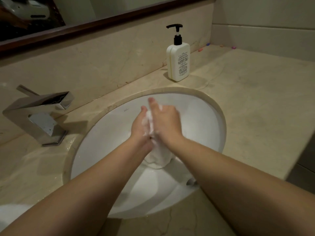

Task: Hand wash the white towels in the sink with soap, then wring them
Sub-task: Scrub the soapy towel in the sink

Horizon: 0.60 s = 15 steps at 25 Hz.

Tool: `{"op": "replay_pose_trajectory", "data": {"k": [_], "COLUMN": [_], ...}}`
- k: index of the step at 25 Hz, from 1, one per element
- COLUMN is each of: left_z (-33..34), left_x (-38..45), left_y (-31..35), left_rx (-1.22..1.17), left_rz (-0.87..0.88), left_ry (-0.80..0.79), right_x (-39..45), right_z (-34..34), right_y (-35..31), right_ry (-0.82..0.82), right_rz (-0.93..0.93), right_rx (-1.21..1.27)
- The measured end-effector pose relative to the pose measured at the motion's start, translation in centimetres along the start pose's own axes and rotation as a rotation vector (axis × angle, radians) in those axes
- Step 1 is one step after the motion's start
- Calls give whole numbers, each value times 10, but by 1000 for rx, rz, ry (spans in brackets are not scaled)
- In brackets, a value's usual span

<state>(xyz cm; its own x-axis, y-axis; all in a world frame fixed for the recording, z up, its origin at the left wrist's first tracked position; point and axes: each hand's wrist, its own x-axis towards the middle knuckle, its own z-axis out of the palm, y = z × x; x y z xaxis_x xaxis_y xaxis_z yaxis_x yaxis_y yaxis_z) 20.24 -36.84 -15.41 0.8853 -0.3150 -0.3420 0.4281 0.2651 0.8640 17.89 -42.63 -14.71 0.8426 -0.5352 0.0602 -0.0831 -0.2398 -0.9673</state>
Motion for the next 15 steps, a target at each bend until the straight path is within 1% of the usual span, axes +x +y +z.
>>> {"op": "replay_pose_trajectory", "data": {"k": [1, 2, 4, 5, 6, 7, 8, 9, 10, 11, 12, 13, 14, 15], "left_z": [-2, -2, 1, 4, 2, -2, -6, -8, -8, -4, -2, 3, 4, 3], "left_x": [3, 1, -6, -12, -14, -9, -5, -6, -7, -12, -17, -24, -27, -25], "left_y": [1, 3, 8, 12, 13, 12, 12, 14, 16, 20, 20, 20, 20, 19], "left_rx": [-13, -59, -13, 0, 42, 63, 19, -13, -33, -44, -1, 47, 102, 96], "left_rz": [12, 9, -85, -98, -89, -77, -50, -36, -54, -82, -95, -97, -67, -54], "left_ry": [15, 9, -11, -19, -33, -11, 27, 40, 18, 2, -30, -37, -8, 22], "right_x": [-7, -7, 7, 10, 8, 1, -8, -14, -10, -2, 4, 5, 1, -9], "right_z": [4, 4, -6, -10, -10, -6, 0, 3, 3, -2, -7, -8, -6, -2], "right_y": [-1, -3, -4, -2, -2, -3, -5, -6, -7, -8, -8, -8, -8, -10], "right_ry": [-63, -49, 84, 121, 100, 32, -52, -81, -53, 15, 78, 101, 67, -7], "right_rz": [-40, -43, 37, 59, 43, -16, -64, -91, -88, -63, -27, -35, -86, -164], "right_rx": [-6, -6, 0, -3, -9, -21, -28, -29, -44, -54, -74, -98, -130, -148]}}
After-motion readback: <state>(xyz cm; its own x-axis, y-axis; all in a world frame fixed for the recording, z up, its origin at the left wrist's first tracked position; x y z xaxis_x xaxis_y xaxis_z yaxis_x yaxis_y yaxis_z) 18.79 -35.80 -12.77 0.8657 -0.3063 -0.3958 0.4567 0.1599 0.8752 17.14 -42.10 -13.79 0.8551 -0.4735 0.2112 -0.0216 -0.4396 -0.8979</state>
